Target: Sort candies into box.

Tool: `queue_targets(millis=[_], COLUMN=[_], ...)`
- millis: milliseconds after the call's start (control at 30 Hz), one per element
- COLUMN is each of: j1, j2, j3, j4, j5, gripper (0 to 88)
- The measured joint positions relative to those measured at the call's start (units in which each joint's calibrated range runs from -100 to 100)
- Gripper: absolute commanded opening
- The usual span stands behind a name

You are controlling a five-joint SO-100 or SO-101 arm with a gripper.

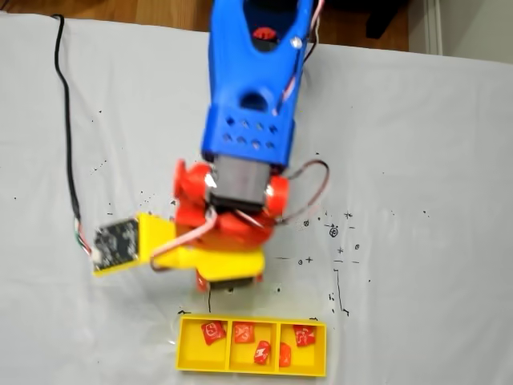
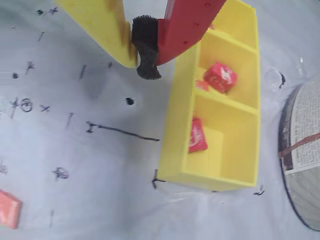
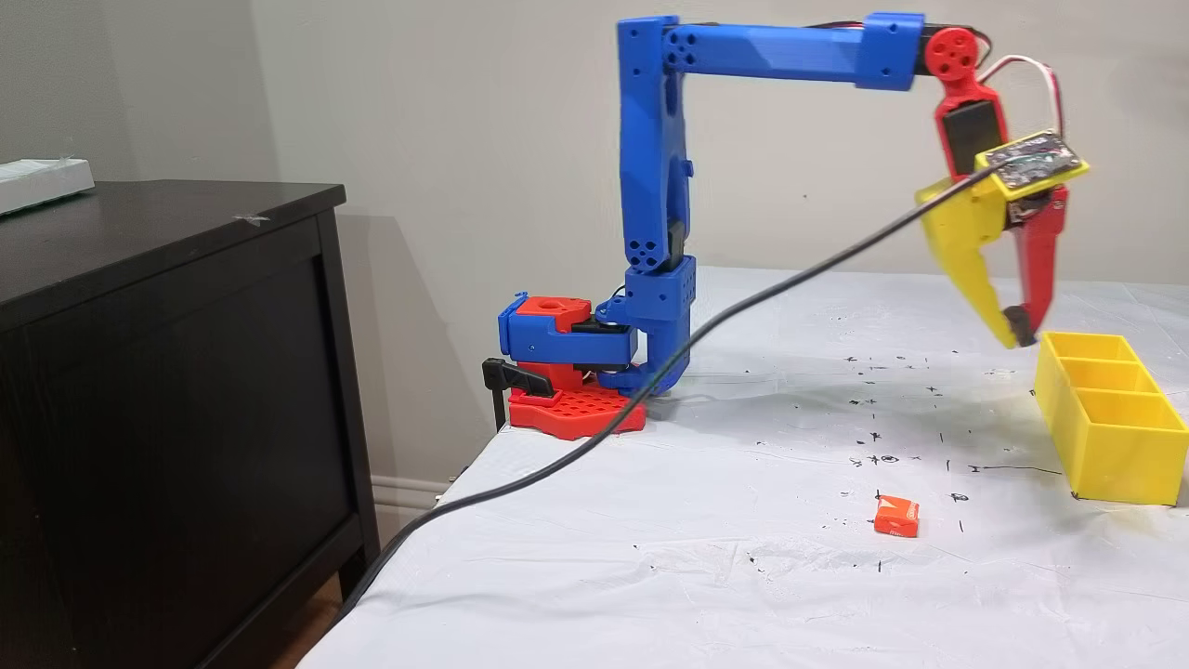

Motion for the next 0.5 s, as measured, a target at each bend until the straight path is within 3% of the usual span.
queue_targets(millis=[400, 433, 500], j1=[11.5, 12.4, 13.9], j2=[-1.9, -1.9, -1.9], j3=[8.1, 8.1, 8.1], j4=[-0.3, -0.3, -0.3], j5=[8.1, 8.7, 9.8], gripper=[3.1, 4.8, 17.1])
